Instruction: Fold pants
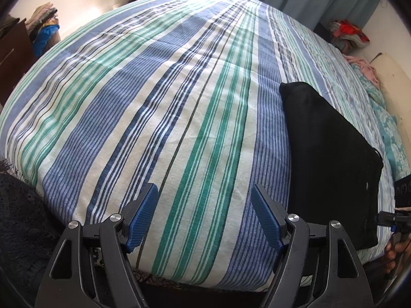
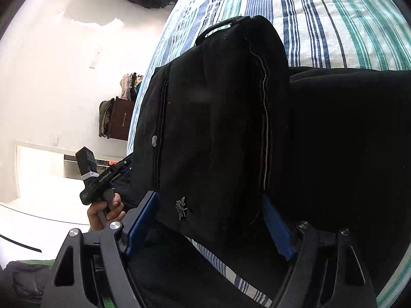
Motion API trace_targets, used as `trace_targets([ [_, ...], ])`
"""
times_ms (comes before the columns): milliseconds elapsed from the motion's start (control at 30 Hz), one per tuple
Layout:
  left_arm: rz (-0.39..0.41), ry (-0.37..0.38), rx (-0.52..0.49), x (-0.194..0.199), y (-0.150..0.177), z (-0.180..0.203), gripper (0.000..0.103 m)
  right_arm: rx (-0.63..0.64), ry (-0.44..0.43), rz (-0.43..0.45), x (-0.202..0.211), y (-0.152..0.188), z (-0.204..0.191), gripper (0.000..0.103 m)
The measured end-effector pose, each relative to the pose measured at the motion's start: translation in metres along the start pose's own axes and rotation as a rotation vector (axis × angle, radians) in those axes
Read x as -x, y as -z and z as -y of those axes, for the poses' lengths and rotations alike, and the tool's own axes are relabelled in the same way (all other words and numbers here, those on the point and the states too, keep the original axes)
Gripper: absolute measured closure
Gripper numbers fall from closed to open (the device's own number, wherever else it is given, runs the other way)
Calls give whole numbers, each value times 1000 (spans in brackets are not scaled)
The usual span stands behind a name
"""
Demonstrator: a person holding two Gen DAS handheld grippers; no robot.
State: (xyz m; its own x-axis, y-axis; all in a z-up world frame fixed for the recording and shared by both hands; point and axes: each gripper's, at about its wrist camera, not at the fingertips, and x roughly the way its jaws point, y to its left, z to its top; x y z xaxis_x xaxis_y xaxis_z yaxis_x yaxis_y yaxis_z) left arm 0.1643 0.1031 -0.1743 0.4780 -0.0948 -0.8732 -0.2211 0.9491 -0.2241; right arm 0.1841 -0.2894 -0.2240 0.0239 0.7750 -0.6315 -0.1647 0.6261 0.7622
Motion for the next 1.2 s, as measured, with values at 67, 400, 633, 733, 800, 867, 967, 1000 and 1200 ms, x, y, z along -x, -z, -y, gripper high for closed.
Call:
trace_targets([
  [67, -1, -3, 8, 0, 0, -2, 26, 2, 78, -13, 1, 2, -7, 55],
  [400, 13, -3, 17, 4, -1, -8, 26, 127, 89, 198, 53, 16, -91, 89],
  [633, 30, 23, -7, 13, 2, 0, 26, 170, 211, 229, 103, 30, -100, 89],
  [733, 39, 27, -43, 16, 4, 10, 26, 120, 266, 244, 128, 41, -68, 89],
  [800, 39, 29, -74, 16, 6, 19, 26, 72, 316, 240, 130, 49, -45, 89],
  [867, 37, 28, -116, 15, 9, 31, 26, 20, 364, 216, 126, 50, -15, 89],
  [967, 36, 28, -189, 17, 16, 51, 26, -22, 410, 188, 113, 53, 19, 87],
  [1000, 39, 30, -215, 19, 19, 57, 26, -37, 403, 196, 112, 54, 26, 83],
  [1200, 109, 56, -356, 47, 33, 95, 26, -84, 416, 273, 143, 55, 26, 51],
])
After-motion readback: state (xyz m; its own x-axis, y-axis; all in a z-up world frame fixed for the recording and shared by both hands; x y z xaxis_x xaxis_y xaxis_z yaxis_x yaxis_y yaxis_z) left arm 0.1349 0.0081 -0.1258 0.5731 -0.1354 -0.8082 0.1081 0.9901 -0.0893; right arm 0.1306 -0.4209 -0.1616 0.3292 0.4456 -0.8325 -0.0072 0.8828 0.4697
